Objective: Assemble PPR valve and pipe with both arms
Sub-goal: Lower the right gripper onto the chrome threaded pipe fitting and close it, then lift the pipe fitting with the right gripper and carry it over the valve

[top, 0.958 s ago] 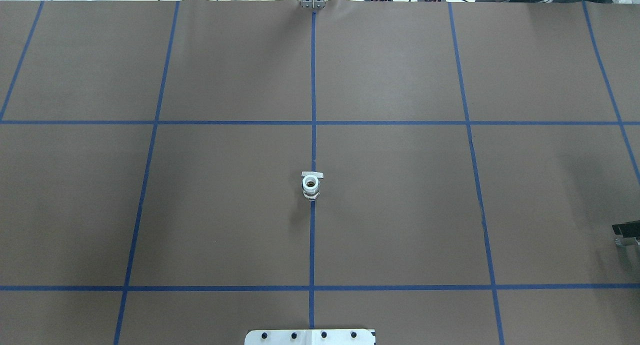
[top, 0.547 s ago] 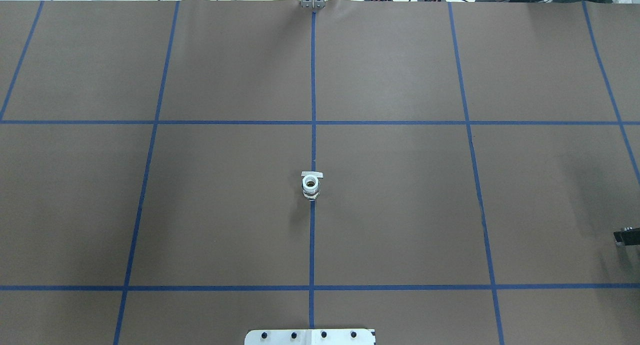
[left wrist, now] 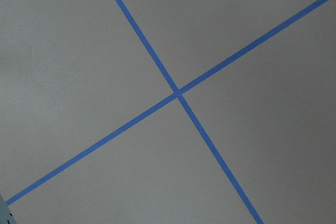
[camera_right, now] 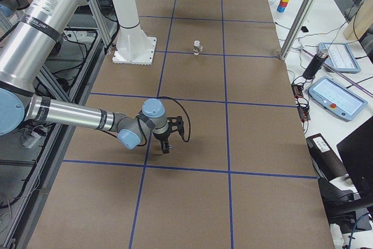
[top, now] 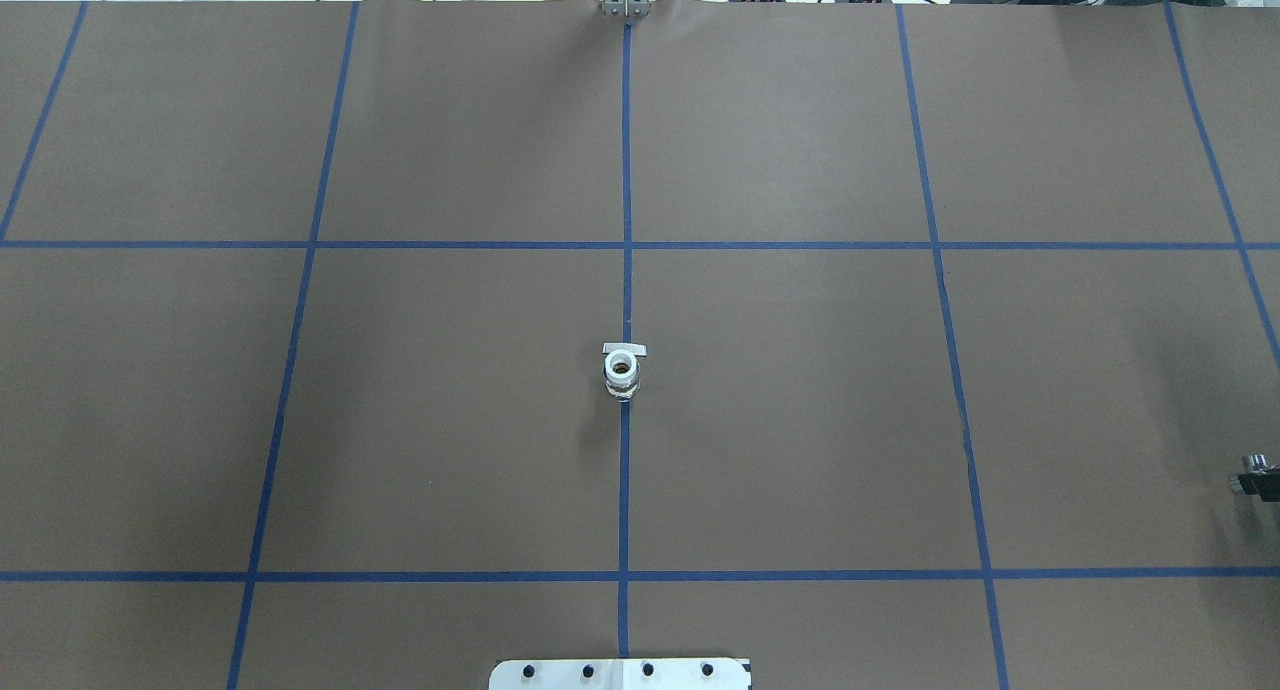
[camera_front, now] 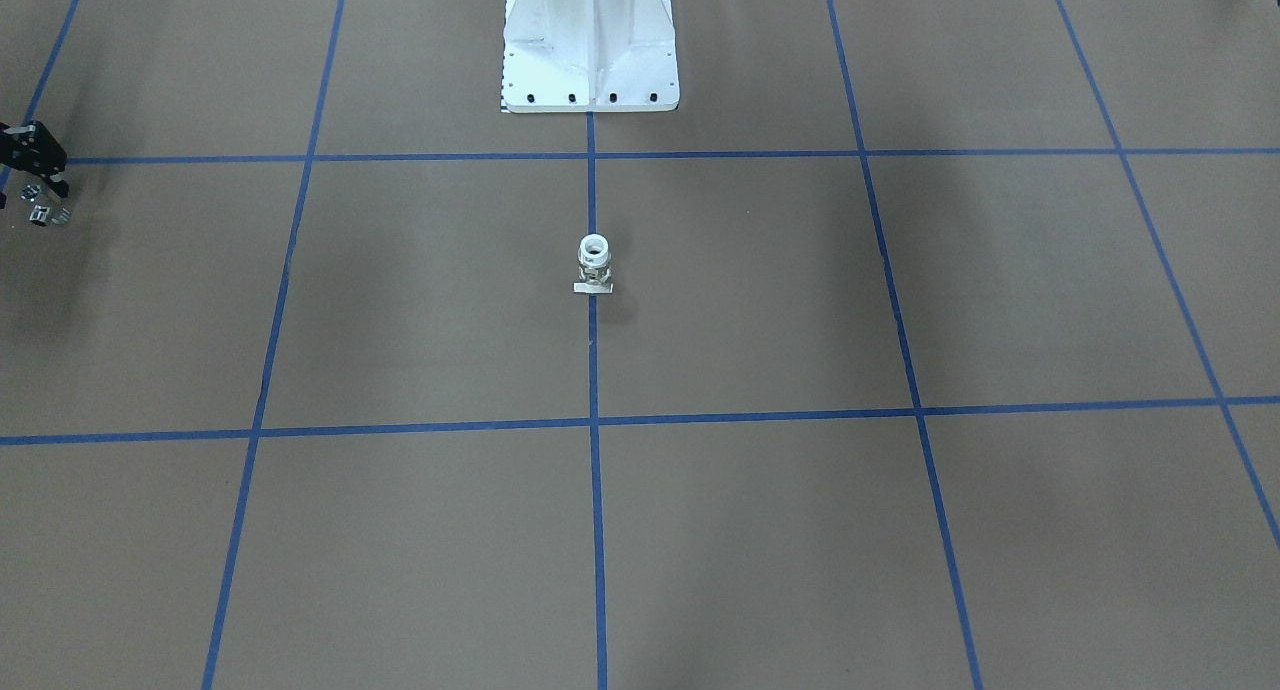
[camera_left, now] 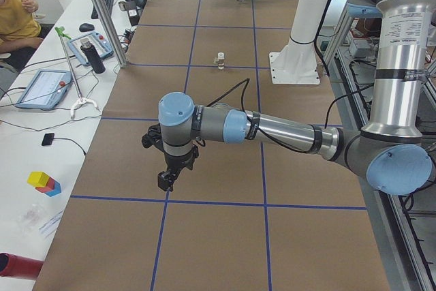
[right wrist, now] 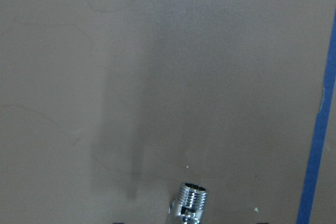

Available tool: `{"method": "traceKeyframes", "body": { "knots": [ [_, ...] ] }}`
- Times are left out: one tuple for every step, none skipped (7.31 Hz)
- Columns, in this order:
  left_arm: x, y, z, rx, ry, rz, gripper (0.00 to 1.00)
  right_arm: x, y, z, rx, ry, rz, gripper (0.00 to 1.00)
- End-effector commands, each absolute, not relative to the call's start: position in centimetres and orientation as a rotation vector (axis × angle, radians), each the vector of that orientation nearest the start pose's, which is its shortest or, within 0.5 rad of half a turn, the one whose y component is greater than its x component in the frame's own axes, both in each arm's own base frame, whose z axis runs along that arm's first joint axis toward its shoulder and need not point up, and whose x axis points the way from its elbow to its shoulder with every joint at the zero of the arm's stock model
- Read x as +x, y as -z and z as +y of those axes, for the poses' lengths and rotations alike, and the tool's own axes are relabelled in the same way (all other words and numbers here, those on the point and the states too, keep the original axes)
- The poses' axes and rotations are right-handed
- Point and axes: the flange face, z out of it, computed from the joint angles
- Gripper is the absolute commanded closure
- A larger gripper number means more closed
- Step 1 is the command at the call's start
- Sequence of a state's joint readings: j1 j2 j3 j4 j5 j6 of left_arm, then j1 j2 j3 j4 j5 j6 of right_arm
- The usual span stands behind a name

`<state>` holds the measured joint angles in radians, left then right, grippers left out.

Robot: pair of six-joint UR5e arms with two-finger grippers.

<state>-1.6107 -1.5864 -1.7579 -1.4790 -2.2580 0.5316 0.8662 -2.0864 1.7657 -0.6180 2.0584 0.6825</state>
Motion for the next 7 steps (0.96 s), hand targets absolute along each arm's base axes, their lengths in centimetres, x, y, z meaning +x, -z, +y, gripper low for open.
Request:
{"method": "traceKeyframes", "body": {
  "knots": [
    [-9.0, -57.45, -49.58, 0.306, -0.511, 0.634, 0.0, -12.97, -66.74, -28.27, 0.177, 0.183, -0.76, 0.31],
    [-9.0, -57.45, -49.58, 0.306, -0.511, 0.634, 0.0, -13.04, -66.84, -28.28, 0.175, 0.184, -0.759, 0.34],
    [-9.0, -57.45, -49.58, 0.306, -0.511, 0.634, 0.0, -13.13, -66.83, -28.38, 0.177, 0.185, -0.76, 0.35],
    [-9.0, -57.45, -49.58, 0.306, -0.511, 0.634, 0.0, -13.18, -66.79, -28.44, 0.178, 0.185, -0.761, 0.45],
    [-9.0, -57.45, -49.58, 0.306, -0.513, 0.634, 0.0, -13.18, -66.78, -28.44, 0.178, 0.185, -0.761, 0.75],
    [-9.0, -57.28, -49.59, 0.31, -0.513, 0.633, 0.0, -13.18, -66.78, -28.44, 0.178, 0.187, -0.761, 1.0],
    [-8.92, -57.28, -49.6, 0.309, -0.514, 0.633, 0.0, -13.15, -66.71, -28.48, 0.181, 0.187, -0.762, 1.0]
  ]
}}
